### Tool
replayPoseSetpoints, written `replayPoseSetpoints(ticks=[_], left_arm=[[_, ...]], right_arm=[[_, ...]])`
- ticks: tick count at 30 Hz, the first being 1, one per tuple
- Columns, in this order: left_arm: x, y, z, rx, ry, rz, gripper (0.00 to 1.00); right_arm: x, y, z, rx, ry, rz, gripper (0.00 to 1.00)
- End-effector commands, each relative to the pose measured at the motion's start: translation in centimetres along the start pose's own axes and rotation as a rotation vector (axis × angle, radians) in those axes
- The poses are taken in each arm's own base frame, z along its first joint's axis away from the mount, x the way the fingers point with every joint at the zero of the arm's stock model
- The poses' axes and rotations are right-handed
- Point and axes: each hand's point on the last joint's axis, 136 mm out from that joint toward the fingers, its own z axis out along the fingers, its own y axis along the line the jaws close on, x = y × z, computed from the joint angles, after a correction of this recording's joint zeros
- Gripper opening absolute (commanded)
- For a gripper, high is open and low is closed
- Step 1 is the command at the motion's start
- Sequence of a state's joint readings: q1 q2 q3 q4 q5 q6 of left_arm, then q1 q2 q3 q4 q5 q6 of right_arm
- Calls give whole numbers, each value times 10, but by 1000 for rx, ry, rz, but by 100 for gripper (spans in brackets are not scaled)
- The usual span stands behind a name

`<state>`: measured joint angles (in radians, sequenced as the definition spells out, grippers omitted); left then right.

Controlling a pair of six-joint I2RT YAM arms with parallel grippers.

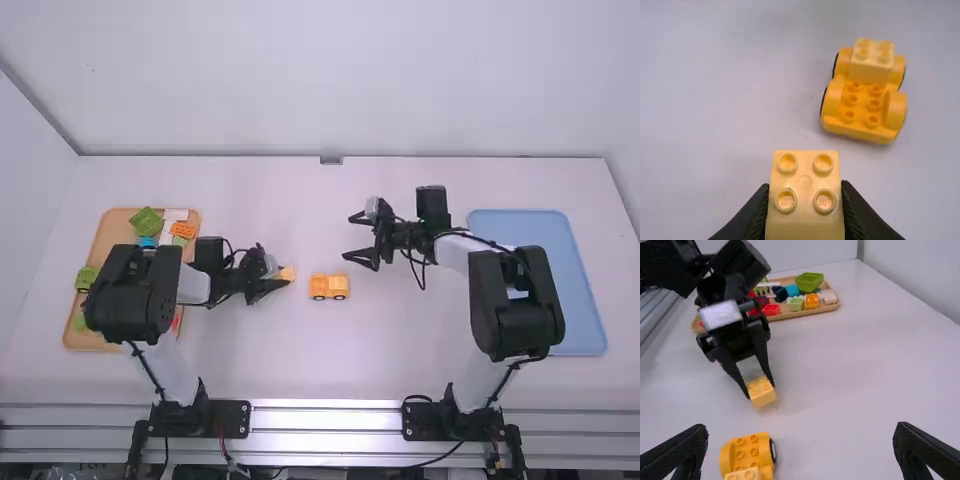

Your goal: Assemble lego blocks to make yellow taxi

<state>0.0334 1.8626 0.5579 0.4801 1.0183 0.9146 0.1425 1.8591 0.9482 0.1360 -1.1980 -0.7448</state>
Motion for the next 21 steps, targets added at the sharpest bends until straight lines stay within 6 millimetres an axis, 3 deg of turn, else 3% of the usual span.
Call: replayPoseSetpoints(ticks=[1, 10, 14, 21], left_arm=[[-33, -14, -3, 66, -87, 41, 11], [-57, -39, 17, 192, -80, 148, 11], [-59, -44, 24, 233, -36, 193, 6], [-58, -41, 27, 233, 4, 186, 7]], right_arm=[[-4, 8, -3, -12, -2, -74, 98], [40, 14, 11, 55, 158, -58, 98], [70, 29, 15, 61, 233, -142, 98], [86, 55, 25, 39, 204, -233, 98]])
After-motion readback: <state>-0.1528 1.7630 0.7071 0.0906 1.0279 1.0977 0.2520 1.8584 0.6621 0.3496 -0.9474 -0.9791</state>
